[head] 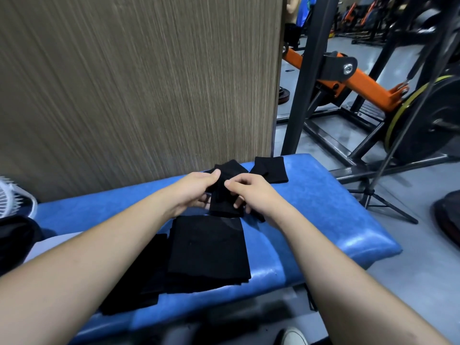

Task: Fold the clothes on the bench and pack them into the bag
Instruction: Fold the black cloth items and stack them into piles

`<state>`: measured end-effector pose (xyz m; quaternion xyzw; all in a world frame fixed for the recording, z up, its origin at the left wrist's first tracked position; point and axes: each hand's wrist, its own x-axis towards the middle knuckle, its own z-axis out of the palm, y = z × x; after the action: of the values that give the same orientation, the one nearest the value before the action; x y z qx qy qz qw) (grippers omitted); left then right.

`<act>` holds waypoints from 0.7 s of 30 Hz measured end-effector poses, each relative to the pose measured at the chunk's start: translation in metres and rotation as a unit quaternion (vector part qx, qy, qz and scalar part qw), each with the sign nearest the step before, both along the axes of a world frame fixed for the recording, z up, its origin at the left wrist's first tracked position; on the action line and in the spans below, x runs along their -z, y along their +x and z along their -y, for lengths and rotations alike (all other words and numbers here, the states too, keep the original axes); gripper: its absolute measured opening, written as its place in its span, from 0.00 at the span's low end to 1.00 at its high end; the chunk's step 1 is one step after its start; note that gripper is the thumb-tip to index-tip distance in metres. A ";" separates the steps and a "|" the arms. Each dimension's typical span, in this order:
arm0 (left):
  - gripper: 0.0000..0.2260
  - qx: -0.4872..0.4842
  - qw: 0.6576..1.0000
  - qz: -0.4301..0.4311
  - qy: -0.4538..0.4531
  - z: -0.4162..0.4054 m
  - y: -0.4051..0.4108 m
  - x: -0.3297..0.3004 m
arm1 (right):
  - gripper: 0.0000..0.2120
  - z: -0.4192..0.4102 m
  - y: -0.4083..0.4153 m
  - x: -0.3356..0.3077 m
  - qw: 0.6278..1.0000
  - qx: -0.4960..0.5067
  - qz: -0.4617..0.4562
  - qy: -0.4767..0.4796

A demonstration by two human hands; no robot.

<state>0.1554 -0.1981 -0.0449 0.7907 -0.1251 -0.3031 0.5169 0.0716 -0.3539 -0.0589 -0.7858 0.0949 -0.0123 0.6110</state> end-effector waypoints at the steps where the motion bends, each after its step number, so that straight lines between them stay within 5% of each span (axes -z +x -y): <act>1: 0.22 0.007 1.000 -0.002 -0.009 0.000 0.000 -0.001 | 0.10 -0.001 0.000 -0.001 1.000 -0.007 0.005 -0.002; 7: 0.09 -0.034 0.994 0.064 -0.077 -0.010 0.005 -0.001 | 0.13 -0.002 0.002 -0.006 0.997 0.028 0.068 -0.002; 12: 0.11 -0.049 0.990 0.085 -0.101 -0.029 0.003 -0.021 | 0.09 -0.005 0.003 -0.007 0.987 0.077 0.128 -0.055; 21: 0.15 -0.072 0.984 0.093 -0.134 -0.099 -0.038 -0.057 | 0.12 -0.059 -0.006 -0.038 0.982 -0.019 0.183 0.053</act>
<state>0.1178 -0.0994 0.0117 0.7462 -0.1550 -0.1707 0.6245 0.0658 -0.2953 -0.0212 -0.7388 -0.0330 -0.1389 0.6586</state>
